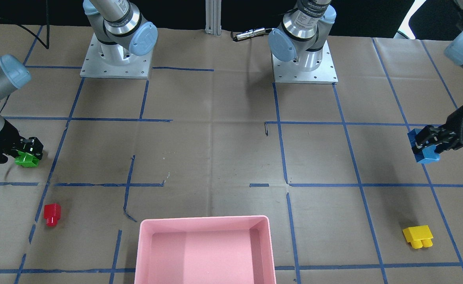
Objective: Put all blocks into box
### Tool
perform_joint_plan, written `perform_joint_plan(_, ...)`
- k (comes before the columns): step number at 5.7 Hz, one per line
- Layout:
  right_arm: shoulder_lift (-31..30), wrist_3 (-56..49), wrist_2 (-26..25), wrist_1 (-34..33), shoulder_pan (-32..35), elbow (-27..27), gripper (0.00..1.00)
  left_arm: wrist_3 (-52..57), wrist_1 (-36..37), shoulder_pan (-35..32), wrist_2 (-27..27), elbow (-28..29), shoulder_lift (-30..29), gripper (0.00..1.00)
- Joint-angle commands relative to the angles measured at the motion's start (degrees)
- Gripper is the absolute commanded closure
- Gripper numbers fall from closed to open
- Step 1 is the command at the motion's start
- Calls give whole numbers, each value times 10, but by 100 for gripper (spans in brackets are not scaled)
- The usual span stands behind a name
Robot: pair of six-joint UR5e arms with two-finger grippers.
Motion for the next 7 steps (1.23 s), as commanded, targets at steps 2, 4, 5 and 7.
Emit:
perform_joint_plan(2,-24,1,-1,43,6,-31,83,-261,-26,-216,1,206,-114,75)
perform_joint_plan(4,-66,7,-1,161,22,-119,86,-473,0,-350,2,276,-174,74)
perform_joint_plan(5,-67,7,-1,185,37,-161,87,-540,29,-399,4,290,-199,74)
perform_joint_plan(7,-71,32,6,248,51,-206,90,-560,129,-422,24,292,-268,74)
